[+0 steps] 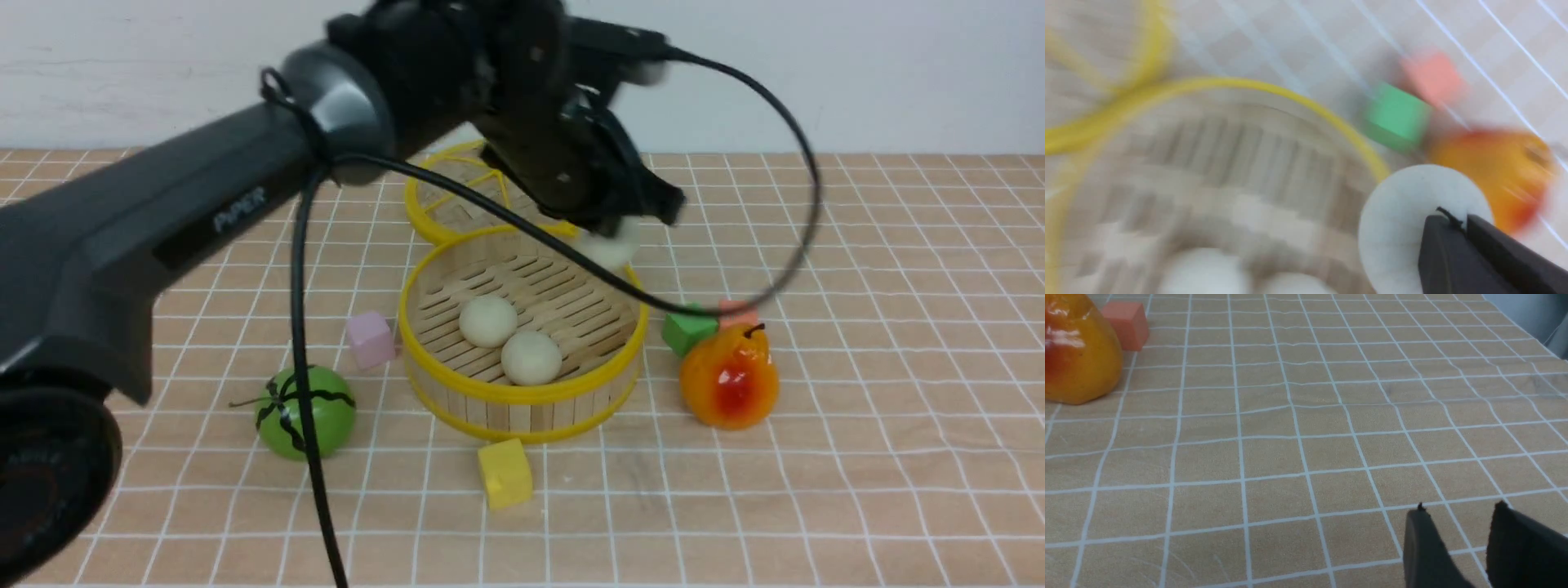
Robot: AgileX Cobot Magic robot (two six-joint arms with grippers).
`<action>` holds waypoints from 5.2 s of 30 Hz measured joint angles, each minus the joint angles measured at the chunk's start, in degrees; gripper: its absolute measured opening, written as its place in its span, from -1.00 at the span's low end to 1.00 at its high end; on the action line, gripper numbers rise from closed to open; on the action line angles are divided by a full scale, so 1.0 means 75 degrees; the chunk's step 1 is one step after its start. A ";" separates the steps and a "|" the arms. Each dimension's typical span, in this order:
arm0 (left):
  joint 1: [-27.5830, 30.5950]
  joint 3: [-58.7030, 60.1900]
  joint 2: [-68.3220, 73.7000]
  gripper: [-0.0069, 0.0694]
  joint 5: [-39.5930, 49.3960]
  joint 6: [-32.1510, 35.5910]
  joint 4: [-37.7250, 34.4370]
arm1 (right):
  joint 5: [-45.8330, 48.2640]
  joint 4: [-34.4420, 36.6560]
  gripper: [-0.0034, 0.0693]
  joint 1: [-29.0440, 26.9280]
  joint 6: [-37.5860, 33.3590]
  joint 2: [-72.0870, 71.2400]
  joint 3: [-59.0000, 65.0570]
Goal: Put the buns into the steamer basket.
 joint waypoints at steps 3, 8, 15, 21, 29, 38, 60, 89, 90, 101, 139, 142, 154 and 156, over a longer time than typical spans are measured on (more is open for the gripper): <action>0.0392 -0.0001 0.0533 -0.84 -0.0405 -0.0442 0.0000 | 0.0000 0.0000 -0.24 0.0000 0.0000 0.0000 0.0000; 0.0446 0.0007 0.1271 -0.76 -0.0757 -0.0763 0.0056 | 0.0000 0.0000 -0.24 0.0000 0.0000 0.0000 0.0000; 0.0422 0.0006 0.1593 -0.13 -0.0937 -0.1179 0.0074 | 0.0000 0.0000 -0.24 0.0000 0.0000 0.0000 0.0000; 0.0422 -0.0001 0.1086 0.46 -0.0282 -0.1217 0.0127 | 0.0000 0.0000 -0.24 0.0000 0.0000 0.0000 0.0000; 0.0422 -0.0262 -0.1489 0.43 0.1993 -0.1207 0.1195 | 0.0000 0.0000 -0.24 0.0000 0.0000 0.0000 0.0000; 0.0429 0.0318 -0.4691 -0.57 0.3024 -0.1265 0.2320 | 0.0000 0.0000 -0.24 0.0000 0.0000 0.0000 0.0000; 0.0429 1.1269 -1.3316 -0.85 -0.0186 -0.2815 0.0361 | 0.0000 0.0000 -0.24 0.0000 0.0000 0.0000 0.0000; 0.0429 1.1590 -1.3506 -0.85 -0.0407 -0.3644 0.0845 | 0.0000 0.0000 -0.24 0.0000 0.0000 0.0000 0.0000; 0.0429 1.1590 -1.3506 -0.85 -0.0414 -0.3644 0.0876 | 0.0000 0.0000 -0.24 0.0000 0.0000 0.0000 0.0000; 0.0556 1.2155 -1.3859 -0.85 -0.1509 -0.3102 0.1310 | 0.0000 0.0000 -0.24 0.0000 0.0000 0.0000 0.0000; 0.3082 1.5774 -1.5976 -0.82 -0.3549 -0.2247 0.1190 | 0.0000 0.0000 -0.24 0.0000 0.0000 0.0000 0.0000; 0.3082 1.5774 -1.5976 -0.81 -0.3549 -0.2247 0.1190 | 0.0000 0.0000 -0.24 0.0000 0.0000 0.0000 0.0000; 0.3082 1.5774 -1.5976 -0.78 -0.3549 -0.2247 0.1190 | 0.0000 0.0000 -0.24 0.0000 0.0000 0.0000 0.0000; 0.3082 1.5774 -1.5976 -0.77 -0.3549 -0.2247 0.1190 | 0.0000 0.0000 -0.24 0.0000 0.0000 0.0000 0.0000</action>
